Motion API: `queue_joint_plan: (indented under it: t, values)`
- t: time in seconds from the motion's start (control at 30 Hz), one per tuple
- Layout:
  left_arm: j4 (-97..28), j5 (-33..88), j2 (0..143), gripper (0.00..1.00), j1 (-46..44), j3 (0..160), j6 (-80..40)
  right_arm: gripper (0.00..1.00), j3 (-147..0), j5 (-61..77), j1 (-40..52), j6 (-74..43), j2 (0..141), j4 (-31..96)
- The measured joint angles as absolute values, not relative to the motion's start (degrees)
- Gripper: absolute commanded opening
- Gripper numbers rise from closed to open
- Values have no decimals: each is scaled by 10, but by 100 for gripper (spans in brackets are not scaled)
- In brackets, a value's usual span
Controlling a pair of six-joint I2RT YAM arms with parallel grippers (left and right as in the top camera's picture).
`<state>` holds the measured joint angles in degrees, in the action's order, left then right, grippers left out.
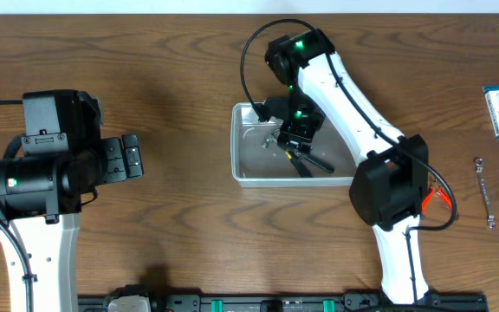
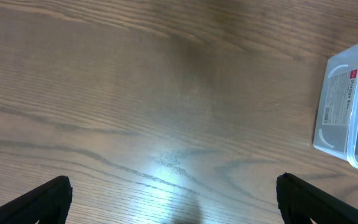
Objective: Pack container
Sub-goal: 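Lower the screwdriver into the container and open the right gripper, then raise the right gripper and move it right over the red pliers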
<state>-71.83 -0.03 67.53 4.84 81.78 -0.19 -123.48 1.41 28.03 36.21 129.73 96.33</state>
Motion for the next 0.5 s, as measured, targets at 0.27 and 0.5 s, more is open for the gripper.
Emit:
queue_joint_plan:
  t: [0.27,0.5]
  values:
    - [-718,0,675,98,48,818,-2,99,-1232,-72,261,198,1227,835]
    - [-719,0,675,98,48,818,-2,99,-1232,-111,143,102,1130,877]
